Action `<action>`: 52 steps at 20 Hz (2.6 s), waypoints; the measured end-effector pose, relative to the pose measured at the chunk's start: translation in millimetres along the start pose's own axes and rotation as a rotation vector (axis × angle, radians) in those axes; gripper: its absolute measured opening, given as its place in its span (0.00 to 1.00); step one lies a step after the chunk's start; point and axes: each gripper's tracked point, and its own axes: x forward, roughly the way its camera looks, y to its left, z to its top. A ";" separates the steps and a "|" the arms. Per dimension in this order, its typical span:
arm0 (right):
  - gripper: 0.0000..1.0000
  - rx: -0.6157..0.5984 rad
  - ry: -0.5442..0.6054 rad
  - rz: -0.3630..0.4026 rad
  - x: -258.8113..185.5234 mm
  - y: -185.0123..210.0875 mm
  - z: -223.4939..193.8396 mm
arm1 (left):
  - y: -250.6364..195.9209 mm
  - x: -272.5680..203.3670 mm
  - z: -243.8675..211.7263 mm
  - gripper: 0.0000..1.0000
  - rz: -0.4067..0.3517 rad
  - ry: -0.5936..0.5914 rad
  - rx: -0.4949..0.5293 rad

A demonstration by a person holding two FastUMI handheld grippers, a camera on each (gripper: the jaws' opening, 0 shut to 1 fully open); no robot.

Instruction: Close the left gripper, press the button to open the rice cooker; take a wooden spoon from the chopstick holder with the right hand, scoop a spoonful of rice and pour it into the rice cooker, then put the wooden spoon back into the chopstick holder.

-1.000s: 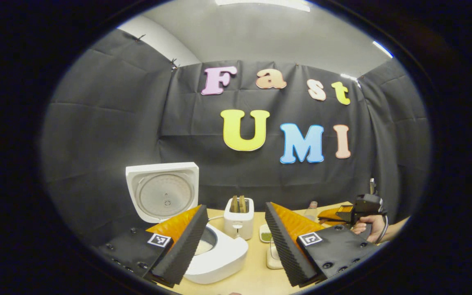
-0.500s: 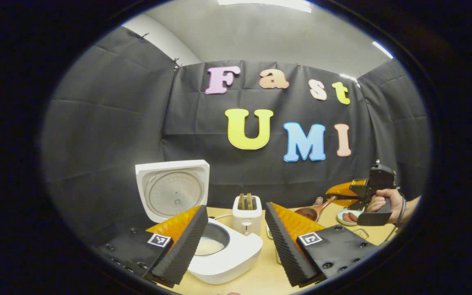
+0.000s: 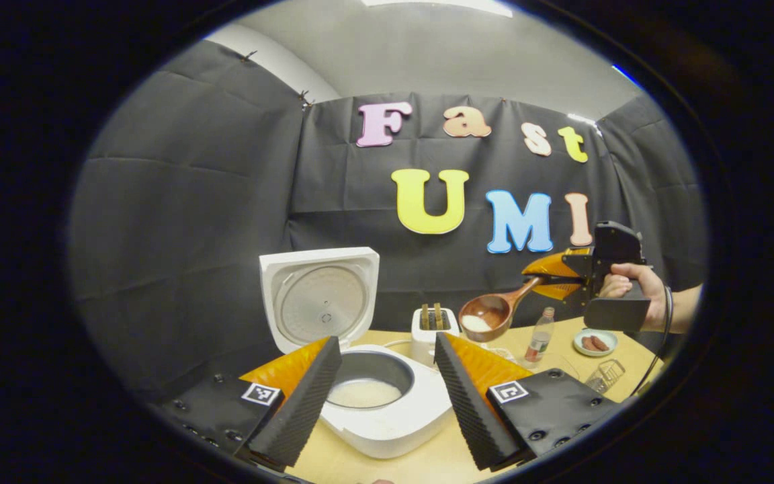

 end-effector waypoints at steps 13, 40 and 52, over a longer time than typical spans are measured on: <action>0.09 -0.249 0.147 -0.053 102.1 5.0 -78.9 | 32.9 0.5 -21.6 1.00 0.033 0.010 0.012; 0.09 -1.430 0.235 0.228 109.1 91.7 -196.6 | 30.3 -40.6 -22.9 1.00 0.064 0.022 -0.022; 0.09 -0.705 0.074 0.047 44.1 60.6 -50.7 | -20.6 -20.5 9.7 0.97 -0.043 -0.012 -0.103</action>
